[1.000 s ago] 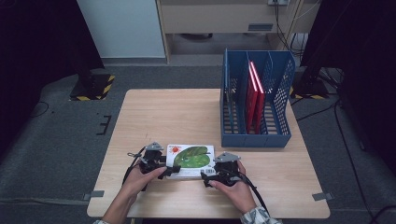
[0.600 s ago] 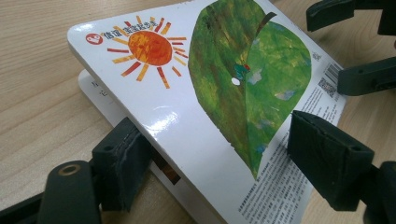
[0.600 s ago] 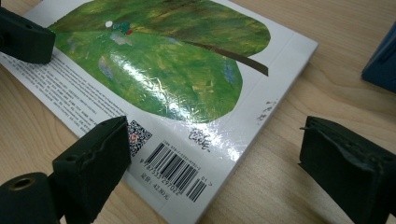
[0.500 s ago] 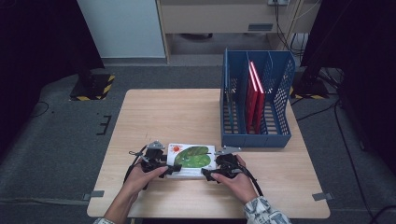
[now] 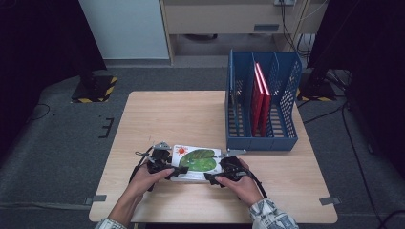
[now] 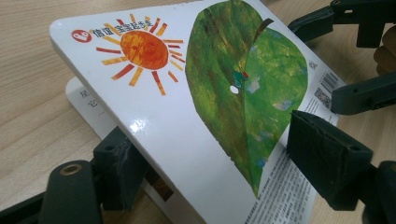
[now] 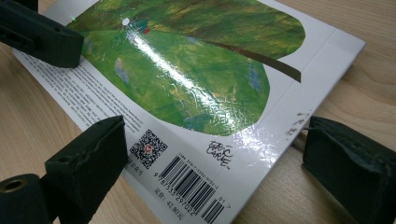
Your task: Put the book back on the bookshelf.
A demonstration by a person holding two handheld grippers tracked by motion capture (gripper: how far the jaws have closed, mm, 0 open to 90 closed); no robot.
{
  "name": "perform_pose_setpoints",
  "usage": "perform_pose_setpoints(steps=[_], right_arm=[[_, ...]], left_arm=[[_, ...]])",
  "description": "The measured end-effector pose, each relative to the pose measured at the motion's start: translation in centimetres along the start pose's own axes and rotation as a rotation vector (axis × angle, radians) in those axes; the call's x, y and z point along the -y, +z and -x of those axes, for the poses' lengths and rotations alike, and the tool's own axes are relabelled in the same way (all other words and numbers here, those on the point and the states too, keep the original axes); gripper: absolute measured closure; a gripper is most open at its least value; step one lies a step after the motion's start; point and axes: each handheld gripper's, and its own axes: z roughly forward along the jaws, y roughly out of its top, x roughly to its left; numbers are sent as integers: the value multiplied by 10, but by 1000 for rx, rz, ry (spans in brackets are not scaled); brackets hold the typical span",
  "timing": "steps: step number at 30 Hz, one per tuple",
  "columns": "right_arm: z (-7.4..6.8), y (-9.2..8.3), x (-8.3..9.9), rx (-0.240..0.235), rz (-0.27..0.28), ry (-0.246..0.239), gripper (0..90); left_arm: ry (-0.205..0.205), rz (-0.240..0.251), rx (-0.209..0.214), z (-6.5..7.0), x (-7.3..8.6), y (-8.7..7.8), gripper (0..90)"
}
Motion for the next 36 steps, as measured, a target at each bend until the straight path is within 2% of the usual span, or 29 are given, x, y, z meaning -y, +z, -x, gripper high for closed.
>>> perform_pose_setpoints(steps=[6, 14, 18, 26, 27, 31, 34, 36], right_arm=[[-1, 0, 0, 0, -5, -16, 66], [1, -1, 1, 0, -9, -35, 48], [5, -1, 1, -3, -3, -26, 46], [11, 0, -2, -15, 1, -13, 45], [12, -1, -3, -22, 3, -4, 47], [14, 0, -5, -38, -3, -16, 62], [16, -1, -6, -71, -11, -17, 102], [16, -2, -7, -72, -12, -14, 105]], left_arm=[[-10, -10, -13, 1, 1, -2, 261], [-5, -9, 17, 2, 4, -5, 324], [21, -1, 28, 3, 5, -8, 363], [38, 3, 34, 4, 6, -11, 394], [45, 4, 32, 5, 6, -12, 395], [66, 5, 27, 7, 6, -13, 404], [83, 7, 23, 9, 6, -15, 415], [85, 8, 20, 9, 6, -16, 417]])
